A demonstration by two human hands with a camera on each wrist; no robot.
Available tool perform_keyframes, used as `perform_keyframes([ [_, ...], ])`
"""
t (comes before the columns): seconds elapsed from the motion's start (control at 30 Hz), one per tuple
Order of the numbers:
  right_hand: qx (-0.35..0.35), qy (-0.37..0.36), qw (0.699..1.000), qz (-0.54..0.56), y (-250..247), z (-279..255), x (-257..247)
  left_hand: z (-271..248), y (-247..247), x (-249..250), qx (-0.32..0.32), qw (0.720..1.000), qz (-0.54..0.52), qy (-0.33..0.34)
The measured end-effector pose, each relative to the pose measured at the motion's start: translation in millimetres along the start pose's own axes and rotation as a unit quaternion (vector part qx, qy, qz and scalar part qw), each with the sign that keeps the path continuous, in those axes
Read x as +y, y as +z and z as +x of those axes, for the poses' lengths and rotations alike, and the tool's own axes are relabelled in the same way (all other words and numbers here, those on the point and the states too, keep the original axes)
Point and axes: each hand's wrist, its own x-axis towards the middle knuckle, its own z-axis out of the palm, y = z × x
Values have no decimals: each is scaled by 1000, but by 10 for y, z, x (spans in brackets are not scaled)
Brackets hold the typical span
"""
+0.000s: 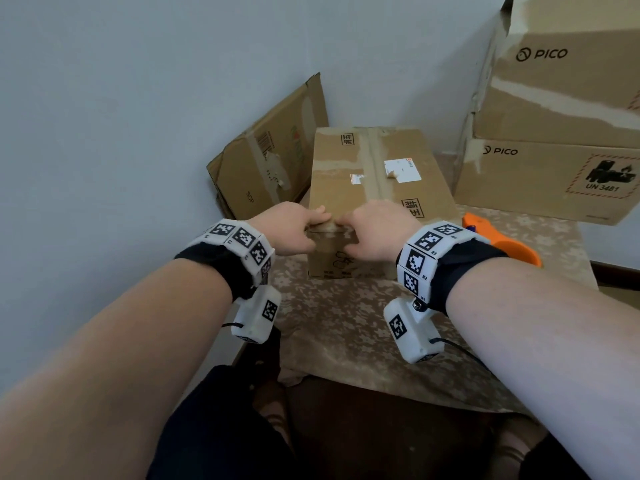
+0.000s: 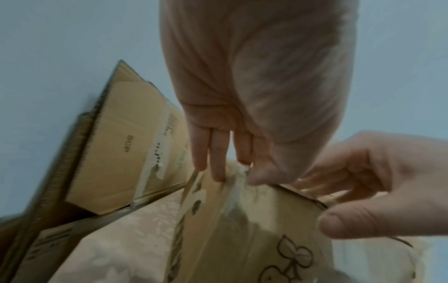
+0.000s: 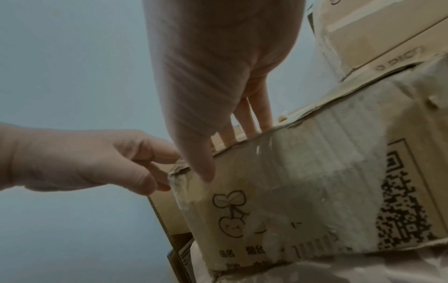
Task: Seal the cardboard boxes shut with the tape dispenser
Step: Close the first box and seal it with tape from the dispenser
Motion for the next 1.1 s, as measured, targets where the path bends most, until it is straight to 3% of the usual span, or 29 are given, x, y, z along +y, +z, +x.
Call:
perform_keyframes([
  [0.17, 43, -16, 999, -15, 3, 72, -108, -18, 91, -101, 75, 994, -71, 35],
  [0.37, 71, -32, 996, -44, 22, 130, -208, 29, 135, -166, 111, 991, -65, 40],
  [0.73, 103, -58, 993, -18, 107, 175, -176, 73, 215, -224, 142, 986, -49, 67],
  [1.1, 130, 6, 989, 66, 132, 205, -155, 83, 292, -246, 137, 985, -78, 67],
])
